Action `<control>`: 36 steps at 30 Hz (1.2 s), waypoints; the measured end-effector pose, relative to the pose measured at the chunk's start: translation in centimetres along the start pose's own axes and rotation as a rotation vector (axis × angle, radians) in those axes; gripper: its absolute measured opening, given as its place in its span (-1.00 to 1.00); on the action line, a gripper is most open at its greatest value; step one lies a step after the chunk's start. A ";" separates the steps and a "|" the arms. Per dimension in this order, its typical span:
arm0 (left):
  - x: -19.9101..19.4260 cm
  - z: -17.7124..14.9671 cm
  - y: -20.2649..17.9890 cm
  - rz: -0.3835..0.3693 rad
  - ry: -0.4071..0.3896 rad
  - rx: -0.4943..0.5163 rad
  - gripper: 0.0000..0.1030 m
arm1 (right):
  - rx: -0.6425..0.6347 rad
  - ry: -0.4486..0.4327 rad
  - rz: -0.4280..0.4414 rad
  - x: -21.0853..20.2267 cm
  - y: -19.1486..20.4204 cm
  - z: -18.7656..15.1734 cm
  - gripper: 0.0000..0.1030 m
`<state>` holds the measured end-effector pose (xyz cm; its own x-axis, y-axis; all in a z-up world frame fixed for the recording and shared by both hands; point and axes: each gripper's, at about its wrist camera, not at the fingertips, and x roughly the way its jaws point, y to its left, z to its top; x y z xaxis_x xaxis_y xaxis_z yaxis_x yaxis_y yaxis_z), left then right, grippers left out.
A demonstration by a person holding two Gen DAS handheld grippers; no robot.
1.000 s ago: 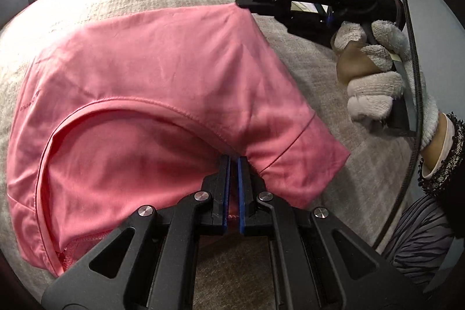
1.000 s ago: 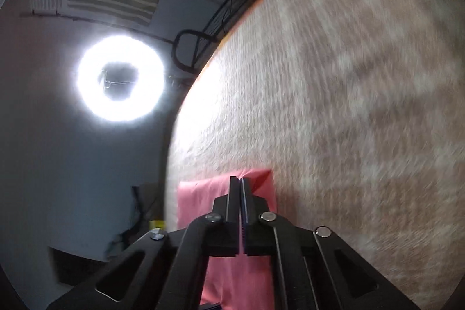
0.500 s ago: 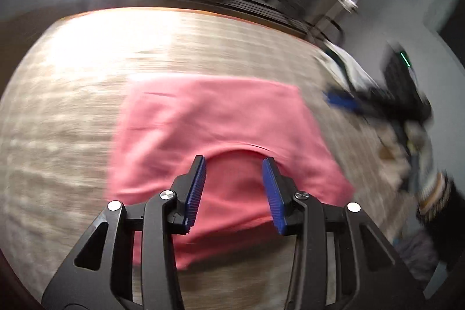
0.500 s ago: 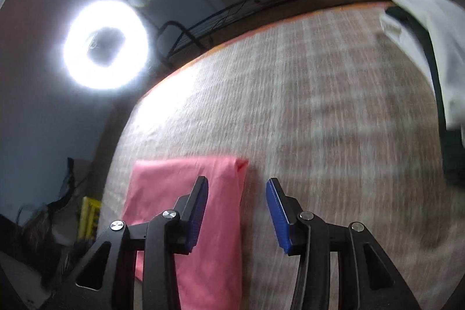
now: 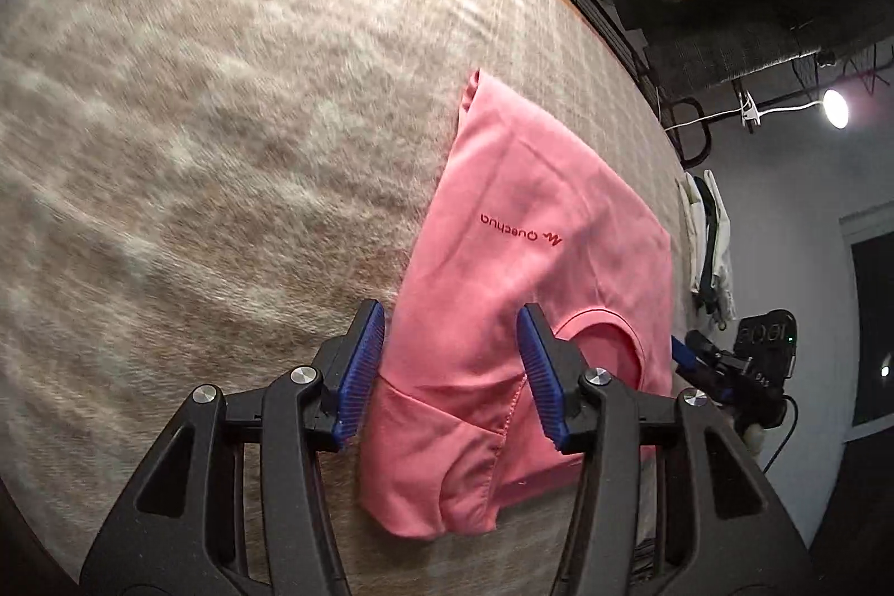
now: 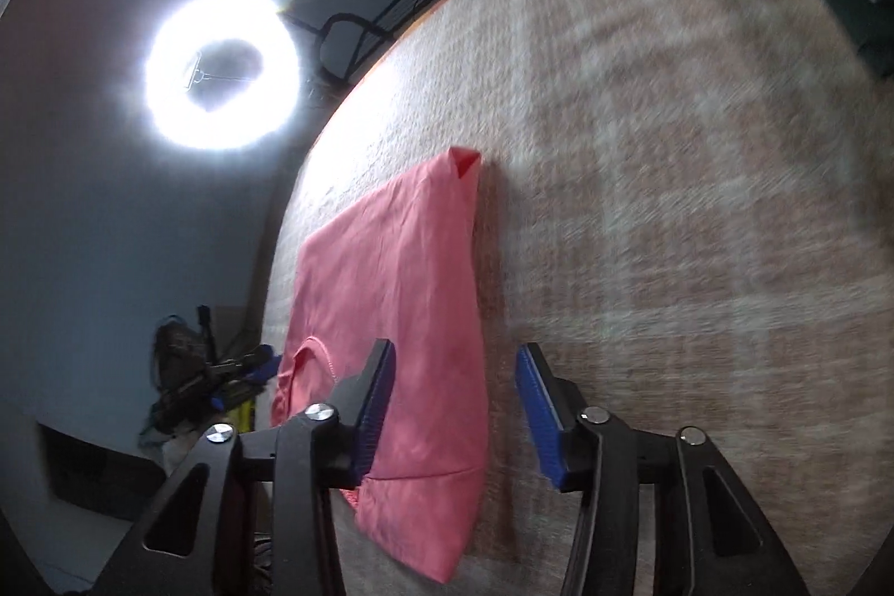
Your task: Fold small clothes
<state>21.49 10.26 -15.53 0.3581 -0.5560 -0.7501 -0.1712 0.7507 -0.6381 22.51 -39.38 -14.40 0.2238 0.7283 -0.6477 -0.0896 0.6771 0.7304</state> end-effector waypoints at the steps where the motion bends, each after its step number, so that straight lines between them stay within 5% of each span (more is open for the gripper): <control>1: 0.0 0.1 -0.1 -0.003 -0.008 0.005 -0.02 | 0.005 0.010 0.013 0.6 0.0 0.0 -0.19; 11: 1.6 1.2 -2.0 -0.036 -0.014 0.007 -0.05 | 0.033 0.026 0.079 3.8 0.9 0.8 -0.31; 13: 2.5 1.3 -2.5 -0.030 0.014 0.008 -0.67 | 0.025 0.037 0.051 4.4 1.6 1.2 -0.56; 16: 2.7 0.8 -3.9 0.060 -0.022 0.060 -0.83 | -0.017 0.039 -0.019 5.0 3.2 1.4 -0.84; 23: 1.0 -0.2 -7.9 0.137 -0.135 0.216 -0.87 | -0.180 0.000 -0.174 3.4 8.2 1.3 -0.89; 36: 0.4 -2.8 -14.5 0.107 -0.174 0.383 -0.88 | -0.319 -0.066 -0.223 -0.5 12.6 -0.4 -0.91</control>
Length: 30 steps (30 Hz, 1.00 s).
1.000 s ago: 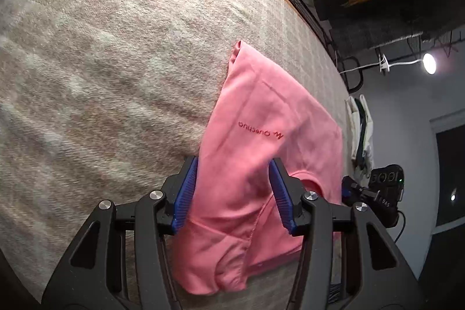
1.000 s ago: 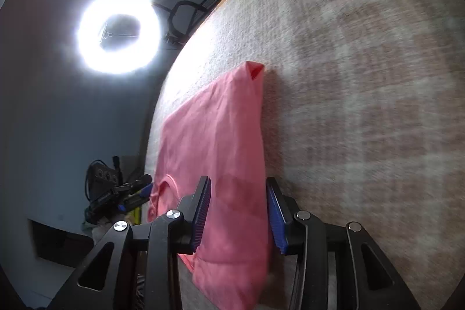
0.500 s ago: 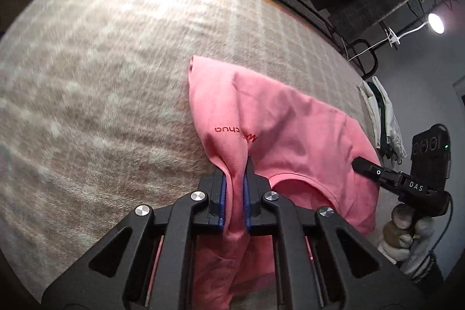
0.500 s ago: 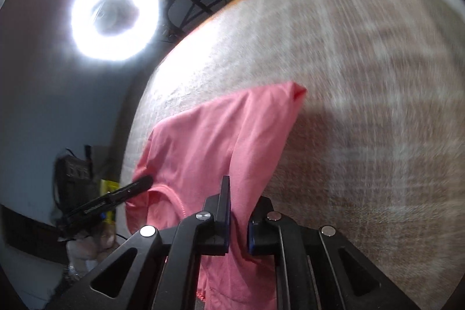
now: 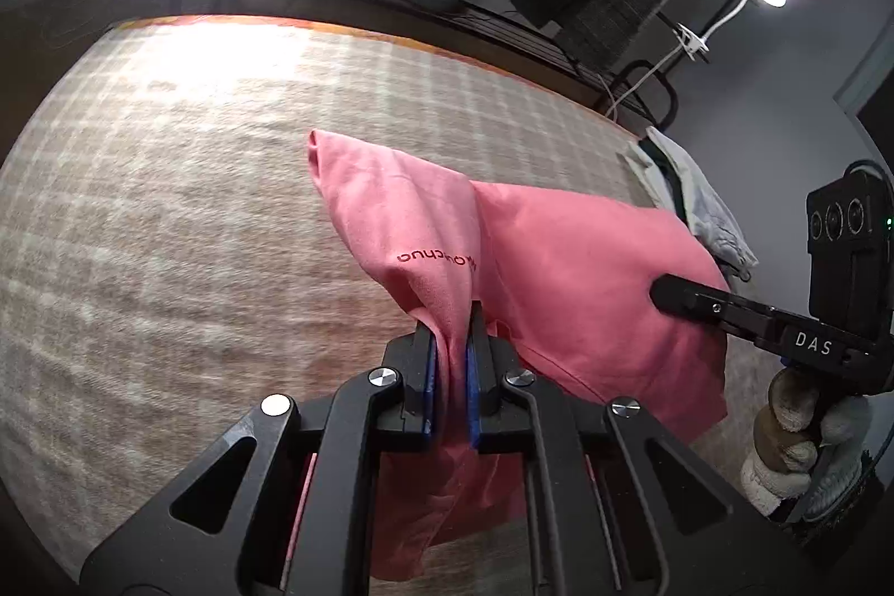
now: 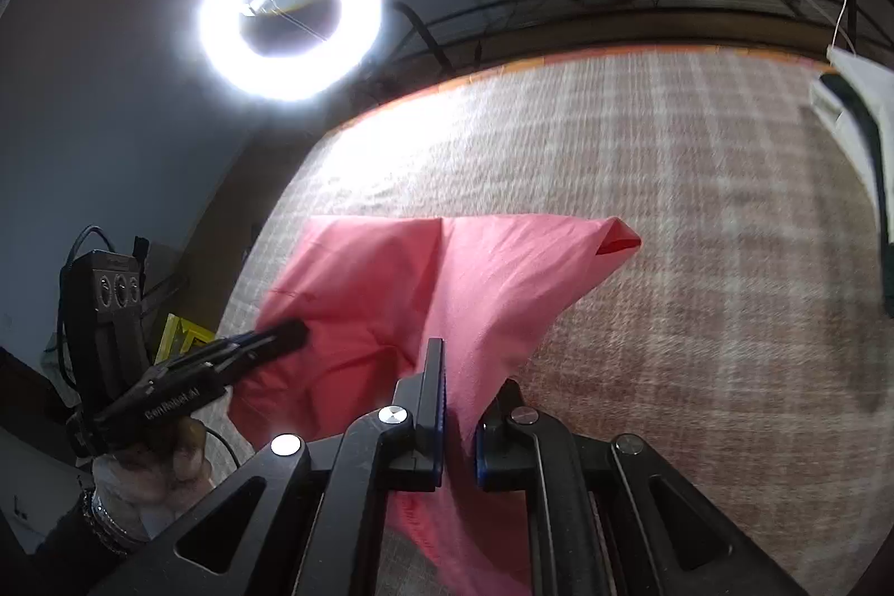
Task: Fold small clothes
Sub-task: 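Lift the bundle with both tools and carry it onto the clothes stack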
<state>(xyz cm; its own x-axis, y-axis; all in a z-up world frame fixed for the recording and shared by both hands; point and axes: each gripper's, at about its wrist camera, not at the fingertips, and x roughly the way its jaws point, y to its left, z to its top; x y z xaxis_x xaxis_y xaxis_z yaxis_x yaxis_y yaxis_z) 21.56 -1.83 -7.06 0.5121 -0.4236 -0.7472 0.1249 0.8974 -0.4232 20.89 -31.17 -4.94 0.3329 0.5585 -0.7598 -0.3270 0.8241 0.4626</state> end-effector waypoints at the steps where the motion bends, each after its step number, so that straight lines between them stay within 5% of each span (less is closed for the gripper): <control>1: 0.1 0.2 -0.7 -0.007 0.001 0.009 -0.88 | -0.003 -0.008 -0.001 -0.5 0.1 0.0 -0.91; 9: 1.5 0.7 -7.5 -0.075 0.008 0.099 -0.88 | -0.018 -0.055 -0.049 -4.1 -0.6 -0.1 -0.91; 30: 9.7 8.1 -27.6 -0.246 -0.041 0.265 -0.89 | 0.063 -0.261 -0.248 -19.0 -15.3 4.9 -0.91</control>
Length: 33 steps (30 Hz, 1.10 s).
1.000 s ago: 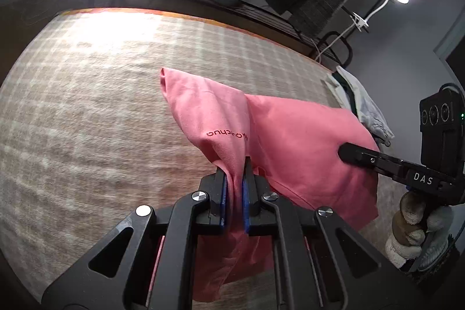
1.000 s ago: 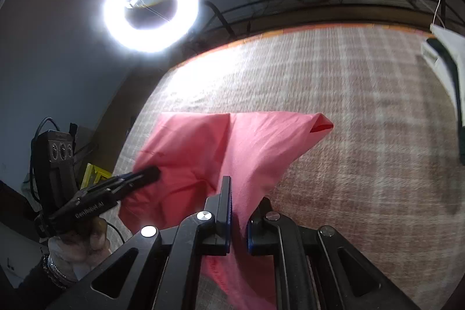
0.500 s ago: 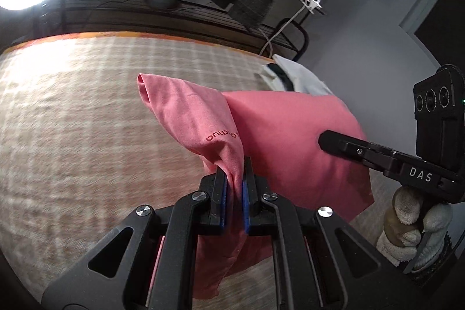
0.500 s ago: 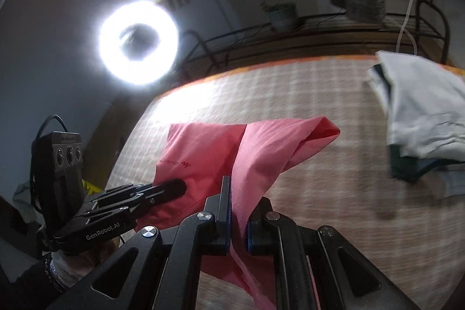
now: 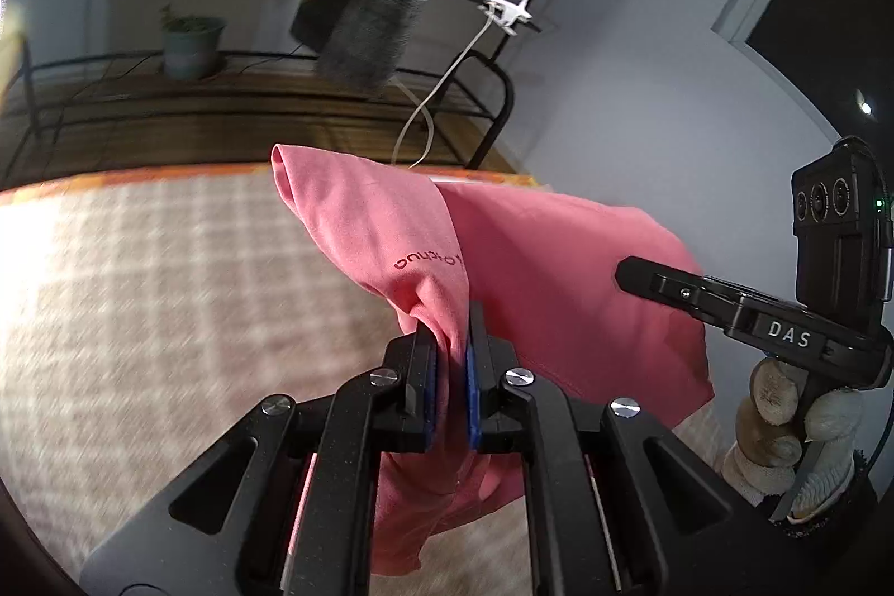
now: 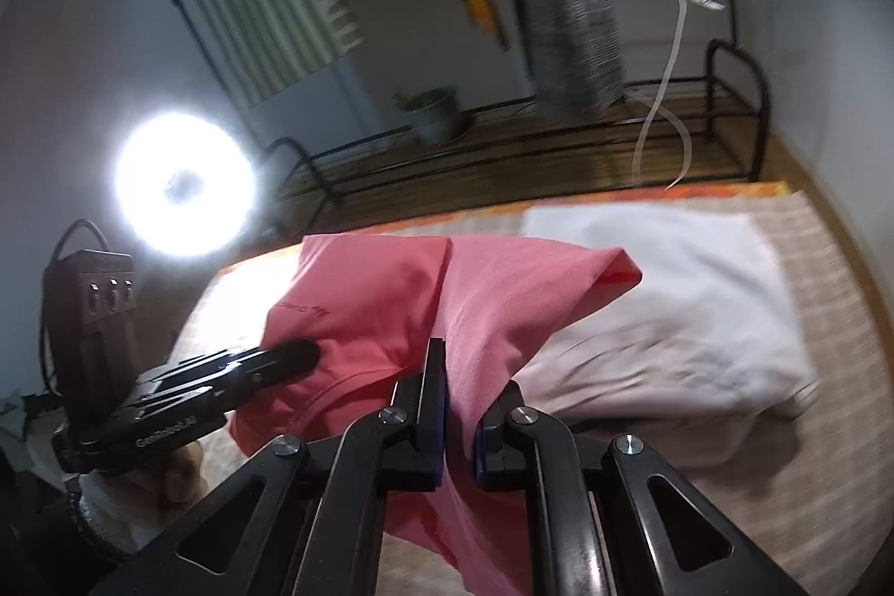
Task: Fold small clothes
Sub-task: 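Lift the bundle with both tools and carry it onto the clothes stack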
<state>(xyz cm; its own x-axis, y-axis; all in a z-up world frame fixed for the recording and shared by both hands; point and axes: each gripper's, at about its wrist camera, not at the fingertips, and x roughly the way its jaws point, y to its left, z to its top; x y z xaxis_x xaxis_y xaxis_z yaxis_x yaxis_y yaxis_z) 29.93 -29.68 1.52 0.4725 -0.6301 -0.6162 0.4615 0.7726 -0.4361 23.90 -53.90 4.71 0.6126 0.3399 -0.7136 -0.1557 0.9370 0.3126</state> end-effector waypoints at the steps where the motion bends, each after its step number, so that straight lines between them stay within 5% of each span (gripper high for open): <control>1: 0.9 0.7 -0.6 -0.003 -0.005 0.008 -0.89 | -0.004 -0.009 -0.020 -0.3 -0.9 0.7 -0.91; 13: 10.0 6.0 -5.2 -0.002 -0.037 0.069 -0.89 | -0.028 -0.077 -0.140 -1.4 -11.1 7.2 -0.91; 18: 13.8 6.5 -4.8 0.073 0.013 0.075 -0.88 | -0.029 -0.049 -0.134 0.8 -15.0 8.0 -0.90; 20: 14.4 6.2 -4.3 0.120 0.030 0.074 -0.83 | -0.034 -0.003 -0.178 2.3 -16.4 7.8 -0.78; 22: 14.3 5.9 -3.8 0.125 0.028 0.078 -0.50 | -0.031 0.023 -0.260 3.4 -17.7 7.5 -0.48; 24: 14.1 5.6 -3.6 0.134 0.025 0.095 -0.29 | -0.025 0.023 -0.291 3.6 -18.6 7.4 -0.46; 33: 11.8 4.8 -2.7 0.165 0.029 0.091 -0.26 | -0.003 0.007 -0.312 2.4 -18.3 6.6 -0.44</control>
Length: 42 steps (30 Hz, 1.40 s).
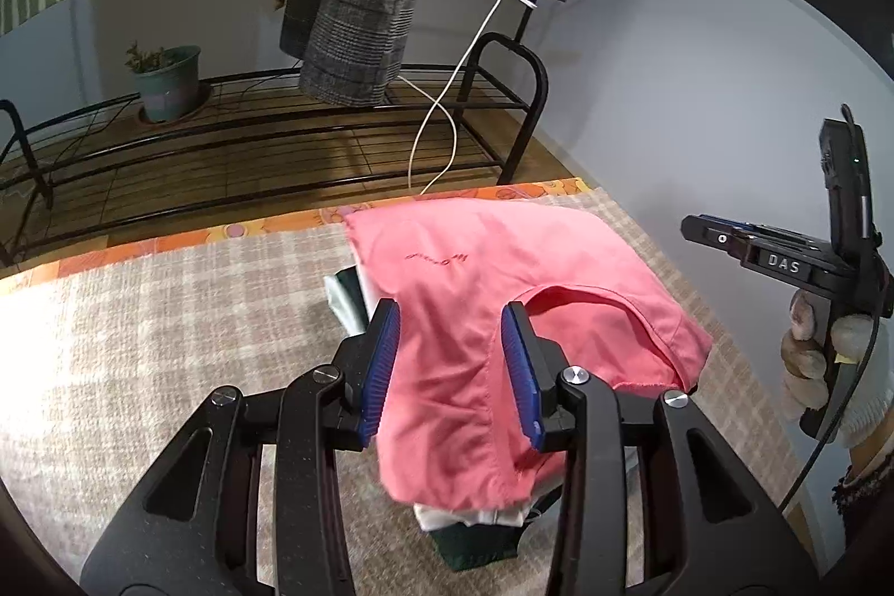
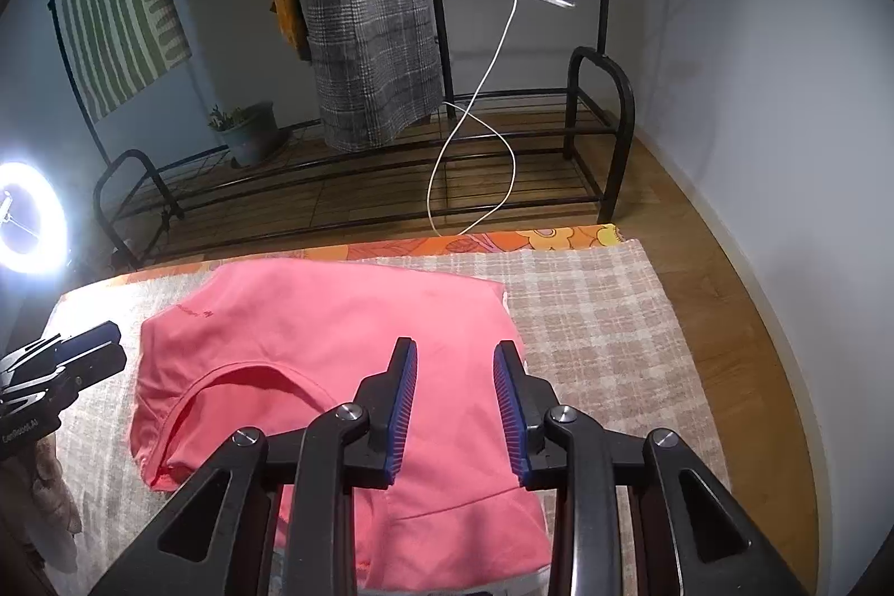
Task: Fold small clothes
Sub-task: 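Lift the bundle with both tools and carry it onto the clothes stack, then lower the bundle onto the stack and open both tools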
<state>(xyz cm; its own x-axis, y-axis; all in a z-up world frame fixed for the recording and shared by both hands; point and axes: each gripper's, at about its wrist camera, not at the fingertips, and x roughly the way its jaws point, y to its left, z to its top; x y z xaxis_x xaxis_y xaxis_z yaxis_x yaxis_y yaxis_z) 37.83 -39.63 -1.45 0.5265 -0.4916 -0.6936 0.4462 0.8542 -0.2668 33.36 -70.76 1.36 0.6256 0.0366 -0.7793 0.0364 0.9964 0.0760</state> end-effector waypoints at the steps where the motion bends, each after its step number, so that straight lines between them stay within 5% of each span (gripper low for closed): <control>1: -0.2 0.0 0.0 0.000 0.000 -0.002 -0.26 | -0.001 -0.004 0.002 -0.3 0.2 -0.1 -0.44; 18: -12.6 -2.3 -2.7 0.002 -0.105 0.085 -0.25 | -0.012 -0.122 0.020 -11.1 5.2 -1.1 -0.44; 21: -15.6 -3.1 -2.9 0.003 -0.131 0.108 -0.04 | -0.022 -0.140 0.001 -13.5 6.8 -1.9 -0.43; 27: -21.2 -5.7 -2.9 0.008 -0.177 0.142 -0.03 | -0.036 -0.184 0.000 -18.2 10.6 -4.7 -0.41; 32: -25.1 -8.3 -2.6 0.007 -0.202 0.165 0.00 | -0.019 -0.212 0.030 -21.1 13.4 -7.4 -0.22; 42: -28.9 -13.4 -1.1 0.013 -0.227 0.194 0.48 | -0.019 -0.261 0.020 -22.7 18.3 -12.8 0.10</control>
<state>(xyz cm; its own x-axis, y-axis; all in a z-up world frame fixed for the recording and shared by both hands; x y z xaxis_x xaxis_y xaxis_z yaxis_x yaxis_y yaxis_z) 12.36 -24.10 9.93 0.6716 -0.5245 -0.5232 0.5566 0.8233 -0.1110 9.85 -52.36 12.50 0.8061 0.0377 -0.5906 0.0092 0.9971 0.0762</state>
